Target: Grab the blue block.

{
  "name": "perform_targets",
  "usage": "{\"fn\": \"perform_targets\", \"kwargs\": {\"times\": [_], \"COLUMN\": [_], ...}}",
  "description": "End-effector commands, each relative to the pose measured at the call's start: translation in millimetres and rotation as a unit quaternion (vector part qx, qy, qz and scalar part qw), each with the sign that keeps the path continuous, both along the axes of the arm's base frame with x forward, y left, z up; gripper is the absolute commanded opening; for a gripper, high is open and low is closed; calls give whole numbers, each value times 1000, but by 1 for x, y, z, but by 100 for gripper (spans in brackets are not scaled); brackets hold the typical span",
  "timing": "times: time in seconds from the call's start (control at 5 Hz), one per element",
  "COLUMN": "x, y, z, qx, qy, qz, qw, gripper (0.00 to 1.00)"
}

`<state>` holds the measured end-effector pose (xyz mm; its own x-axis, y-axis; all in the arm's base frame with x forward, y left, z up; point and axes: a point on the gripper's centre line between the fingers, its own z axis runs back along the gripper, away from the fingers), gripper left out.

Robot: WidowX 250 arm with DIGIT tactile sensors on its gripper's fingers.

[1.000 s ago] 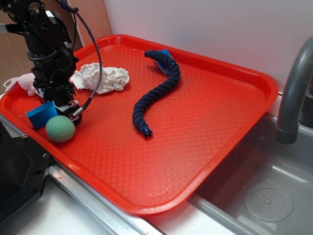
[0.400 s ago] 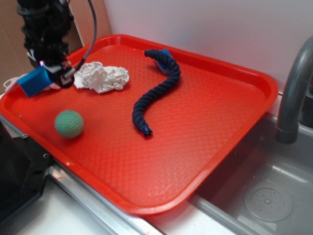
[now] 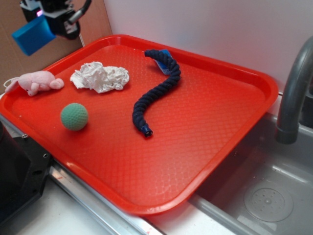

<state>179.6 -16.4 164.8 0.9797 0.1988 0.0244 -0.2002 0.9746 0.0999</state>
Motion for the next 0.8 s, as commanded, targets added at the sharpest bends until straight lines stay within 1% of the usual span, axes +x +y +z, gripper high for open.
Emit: {"fn": "perform_targets", "kwargs": {"times": [0.0, 0.2, 0.4, 0.6], "x": [-10, -21, -23, -15], "y": [-25, -22, -15, -3], "z": [12, 20, 24, 21], "qx": [13, -1, -14, -24], "qy": [32, 18, -2, -11], "qz": [48, 76, 57, 59], "qw": [998, 997, 998, 998], "gripper": [0, 0, 0, 0]}}
